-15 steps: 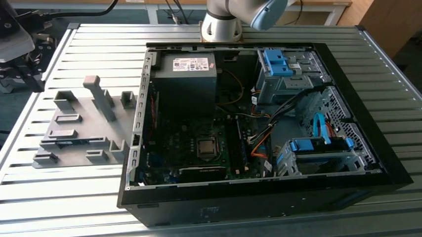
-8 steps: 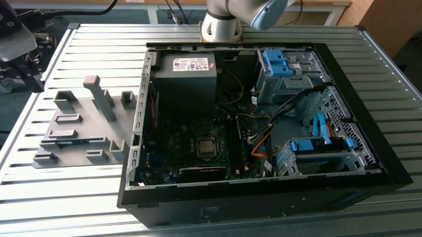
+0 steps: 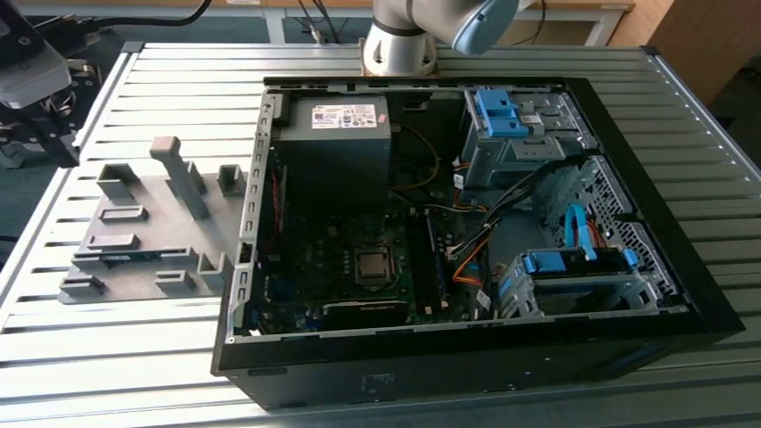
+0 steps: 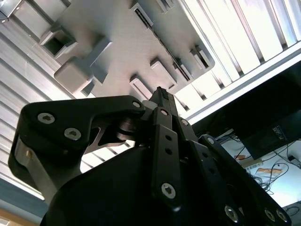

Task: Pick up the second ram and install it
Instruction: 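Pick up the second ram and move it above second insertion slot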

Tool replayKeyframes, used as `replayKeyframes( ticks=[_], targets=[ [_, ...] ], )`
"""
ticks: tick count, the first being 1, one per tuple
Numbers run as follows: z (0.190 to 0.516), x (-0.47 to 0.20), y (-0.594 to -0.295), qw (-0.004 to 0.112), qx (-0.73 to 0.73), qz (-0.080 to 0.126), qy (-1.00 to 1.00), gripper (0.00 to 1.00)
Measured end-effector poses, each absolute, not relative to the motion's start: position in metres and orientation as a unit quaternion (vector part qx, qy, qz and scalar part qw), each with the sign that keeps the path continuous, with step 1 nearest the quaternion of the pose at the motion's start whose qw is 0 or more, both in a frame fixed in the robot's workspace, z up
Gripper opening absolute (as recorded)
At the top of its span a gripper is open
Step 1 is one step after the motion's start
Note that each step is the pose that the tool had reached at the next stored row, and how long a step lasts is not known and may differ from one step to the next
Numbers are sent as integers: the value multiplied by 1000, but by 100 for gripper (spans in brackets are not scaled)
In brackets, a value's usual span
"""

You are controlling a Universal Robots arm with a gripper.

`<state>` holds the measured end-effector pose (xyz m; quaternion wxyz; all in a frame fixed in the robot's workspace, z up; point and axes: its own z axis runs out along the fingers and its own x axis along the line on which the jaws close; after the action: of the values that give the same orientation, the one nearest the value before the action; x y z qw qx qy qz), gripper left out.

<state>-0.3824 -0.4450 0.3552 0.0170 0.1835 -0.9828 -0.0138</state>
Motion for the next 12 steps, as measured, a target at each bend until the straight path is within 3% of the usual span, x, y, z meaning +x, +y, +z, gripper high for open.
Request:
replayKeyframes(
  ticks=[12],
  targets=[
    [355, -383, -445, 17, 214, -13, -977, 11]
  ],
)
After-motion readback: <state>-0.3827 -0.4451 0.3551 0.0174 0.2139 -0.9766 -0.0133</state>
